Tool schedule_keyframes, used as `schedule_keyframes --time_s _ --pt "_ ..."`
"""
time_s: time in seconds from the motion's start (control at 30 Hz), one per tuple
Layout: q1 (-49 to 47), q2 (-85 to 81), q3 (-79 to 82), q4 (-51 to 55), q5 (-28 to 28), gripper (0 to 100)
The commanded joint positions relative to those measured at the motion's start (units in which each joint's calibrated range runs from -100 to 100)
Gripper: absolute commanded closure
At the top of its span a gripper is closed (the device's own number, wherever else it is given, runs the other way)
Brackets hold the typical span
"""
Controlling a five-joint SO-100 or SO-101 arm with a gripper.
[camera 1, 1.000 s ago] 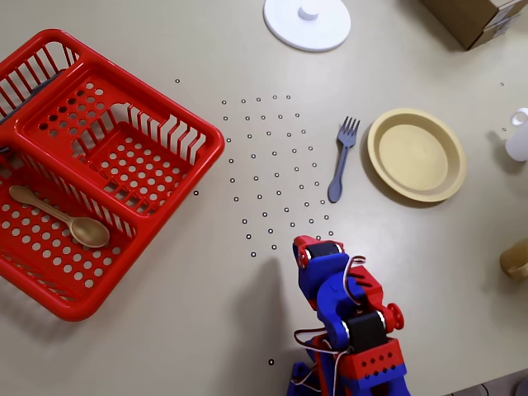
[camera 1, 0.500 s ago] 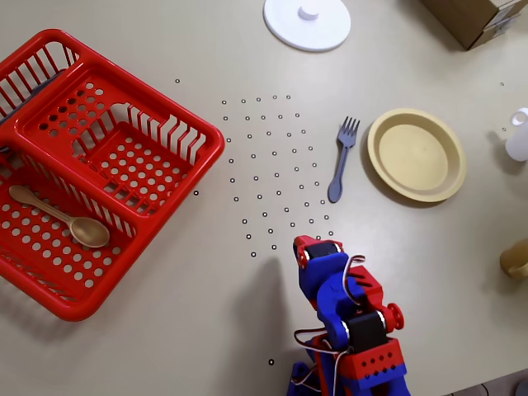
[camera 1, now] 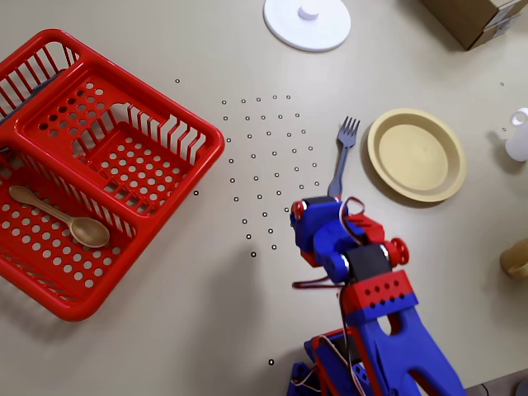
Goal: Push the fork on the left side of the plate
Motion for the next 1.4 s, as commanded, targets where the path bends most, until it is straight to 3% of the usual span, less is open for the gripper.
schedule_keyframes --time_s 0.0,0.23,0.57,0.8,1.0,1.37 --pt "1.8 9.3 -17.6 0.9 -1.8 100" --pt "5.4 27.8 -35.8 1.9 -6.3 100" --pt "9.0 45.3 -51.0 4.8 -5.9 100" --pt "11.2 52.2 -53.0 4.3 -3.7 100" --pt "13.2 57.4 -51.2 -3.1 -2.0 100" --pt "16.3 62.6 -54.1 -3.7 0.2 100"
